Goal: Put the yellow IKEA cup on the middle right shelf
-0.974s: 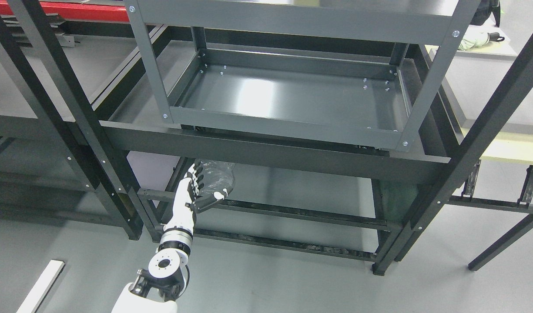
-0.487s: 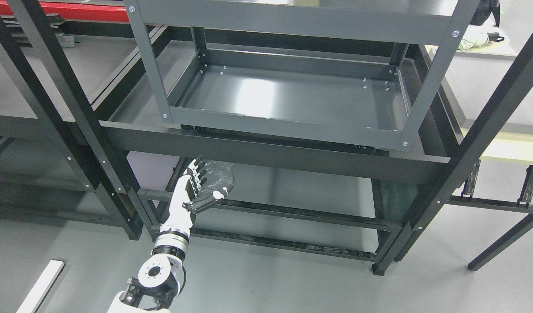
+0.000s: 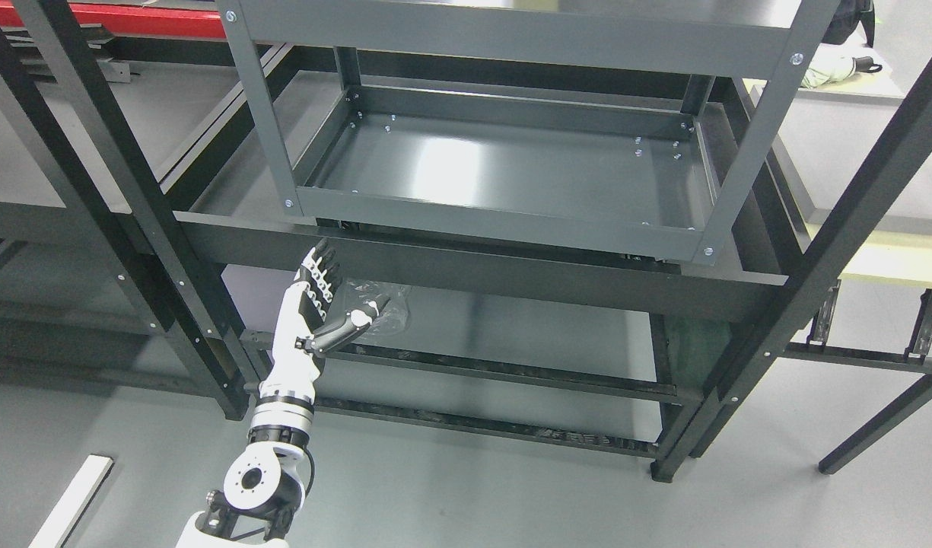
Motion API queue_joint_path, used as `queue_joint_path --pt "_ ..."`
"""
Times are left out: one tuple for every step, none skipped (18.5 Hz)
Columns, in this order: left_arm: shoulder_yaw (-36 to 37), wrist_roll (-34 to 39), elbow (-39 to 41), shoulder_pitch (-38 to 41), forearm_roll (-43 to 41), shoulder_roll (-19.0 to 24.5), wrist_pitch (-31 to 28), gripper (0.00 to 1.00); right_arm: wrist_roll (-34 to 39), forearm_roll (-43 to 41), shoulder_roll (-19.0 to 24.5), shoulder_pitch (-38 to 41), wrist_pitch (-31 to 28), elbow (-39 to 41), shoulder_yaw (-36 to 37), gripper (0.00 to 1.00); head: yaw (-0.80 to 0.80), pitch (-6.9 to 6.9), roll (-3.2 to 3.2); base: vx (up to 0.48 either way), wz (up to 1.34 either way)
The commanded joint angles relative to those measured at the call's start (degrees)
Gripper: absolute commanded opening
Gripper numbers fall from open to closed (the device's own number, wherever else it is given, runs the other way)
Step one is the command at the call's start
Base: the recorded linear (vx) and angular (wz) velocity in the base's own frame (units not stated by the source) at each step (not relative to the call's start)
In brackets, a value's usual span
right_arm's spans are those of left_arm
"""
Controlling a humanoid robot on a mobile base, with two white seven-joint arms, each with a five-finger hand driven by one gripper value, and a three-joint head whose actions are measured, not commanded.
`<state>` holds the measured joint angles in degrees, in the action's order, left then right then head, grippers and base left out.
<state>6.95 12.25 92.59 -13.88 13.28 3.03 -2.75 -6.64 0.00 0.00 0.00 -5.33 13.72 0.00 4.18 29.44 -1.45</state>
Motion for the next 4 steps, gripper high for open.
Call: queue_joint_path --pt "-1.24 -0.03 1.28 0.08 -0.01 -0.22 0.20 0.95 -0.04 -1.41 -1.00 0.79 -0.04 -0.01 -0.97 0.99 0.00 0.00 0.00 0.000 0.00" --pt "-1.24 -0.03 1.28 -0.01 -0.01 -0.22 0.20 0.95 -0.04 -1.41 -1.00 0.79 -0.04 -0.01 -0.97 0.99 0.00 0.00 0.00 0.000 0.00" --pt "-1.24 -0.12 1.28 0.08 -0.01 -0.13 0.20 0.95 -0.04 -1.41 -1.00 0.79 -0.04 -0.01 -0.97 0.99 0.00 0.00 0.00 0.000 0.00" --pt "-1.24 -0.12 1.28 0.08 -0.01 -0.13 0.20 0.95 -0.04 -1.41 -1.00 0.79 -0.04 -0.01 -0.97 0.99 0.00 0.00 0.00 0.000 0.00"
